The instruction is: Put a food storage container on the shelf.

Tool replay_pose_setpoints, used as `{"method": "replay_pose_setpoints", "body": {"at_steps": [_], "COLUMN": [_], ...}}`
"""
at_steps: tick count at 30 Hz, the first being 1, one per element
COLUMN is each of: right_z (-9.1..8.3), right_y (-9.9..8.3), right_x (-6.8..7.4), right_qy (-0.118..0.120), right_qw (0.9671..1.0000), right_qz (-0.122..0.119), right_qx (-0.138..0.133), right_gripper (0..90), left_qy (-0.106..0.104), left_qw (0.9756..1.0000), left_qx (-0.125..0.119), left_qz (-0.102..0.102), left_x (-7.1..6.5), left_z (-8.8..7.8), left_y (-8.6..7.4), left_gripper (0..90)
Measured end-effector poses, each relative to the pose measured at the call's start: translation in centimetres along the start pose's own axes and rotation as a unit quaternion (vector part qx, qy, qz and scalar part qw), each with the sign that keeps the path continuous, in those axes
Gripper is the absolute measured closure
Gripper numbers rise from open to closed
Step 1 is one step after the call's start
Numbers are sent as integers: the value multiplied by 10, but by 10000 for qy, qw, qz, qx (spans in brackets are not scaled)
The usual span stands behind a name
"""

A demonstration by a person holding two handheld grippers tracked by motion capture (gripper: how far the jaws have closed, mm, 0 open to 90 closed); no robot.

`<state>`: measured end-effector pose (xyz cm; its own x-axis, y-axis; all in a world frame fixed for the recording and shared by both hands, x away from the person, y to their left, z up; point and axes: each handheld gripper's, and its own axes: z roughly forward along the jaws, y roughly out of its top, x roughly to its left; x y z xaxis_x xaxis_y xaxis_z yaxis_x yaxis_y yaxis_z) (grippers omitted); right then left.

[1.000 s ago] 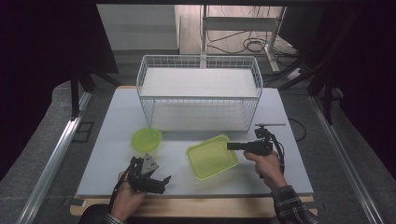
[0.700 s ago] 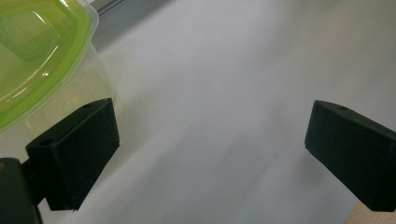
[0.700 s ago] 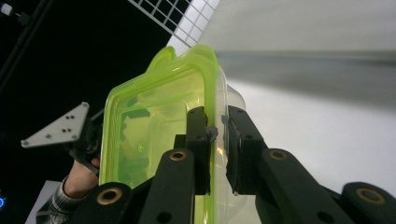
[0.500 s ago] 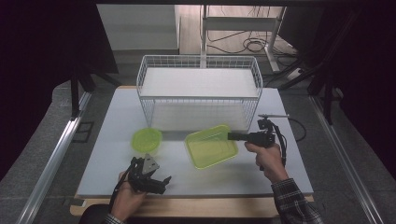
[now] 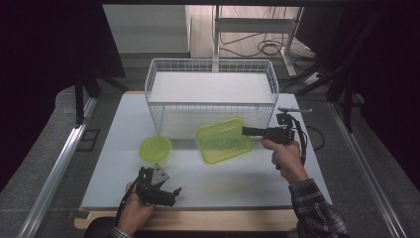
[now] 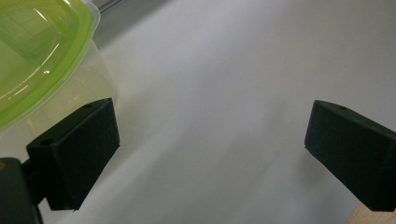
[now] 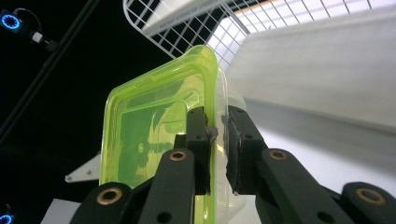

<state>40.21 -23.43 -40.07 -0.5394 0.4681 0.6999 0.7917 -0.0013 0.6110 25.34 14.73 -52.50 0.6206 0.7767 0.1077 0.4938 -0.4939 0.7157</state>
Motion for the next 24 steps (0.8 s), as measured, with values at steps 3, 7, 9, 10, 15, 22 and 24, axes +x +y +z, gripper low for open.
{"method": "replay_pose_setpoints", "body": {"at_steps": [3,7,9,10,15,22,24], "right_z": [-1,-1,-1,-1,0,6,8], "right_y": [6,16,22,25,39,60,66], "right_x": [5,12,15,17,25,35,37], "right_qy": [29,29,37,45,43,-9,-63], "right_qw": [10000,9999,9999,9999,9997,9992,9989], "right_qz": [-33,-53,-56,-58,-108,-80,-108], "right_qx": [-35,-92,-114,-123,-223,-389,-441], "right_gripper": [799,799,799,799,799,799,799], "left_qy": [-5,-25,-35,-32,-32,-41,-40], "left_qw": [10000,10000,10000,10000,10000,10000,10000], "left_qx": [-8,-29,-35,-46,-46,-62,-74], "left_qz": [-4,-7,-16,-15,-25,-23,-23], "left_x": [0,0,0,1,1,1,2], "left_z": [0,-1,-1,-1,-1,-1,-2], "left_y": [0,0,0,0,0,0,0], "left_gripper": [29,30,30,29,30,30,30]}}
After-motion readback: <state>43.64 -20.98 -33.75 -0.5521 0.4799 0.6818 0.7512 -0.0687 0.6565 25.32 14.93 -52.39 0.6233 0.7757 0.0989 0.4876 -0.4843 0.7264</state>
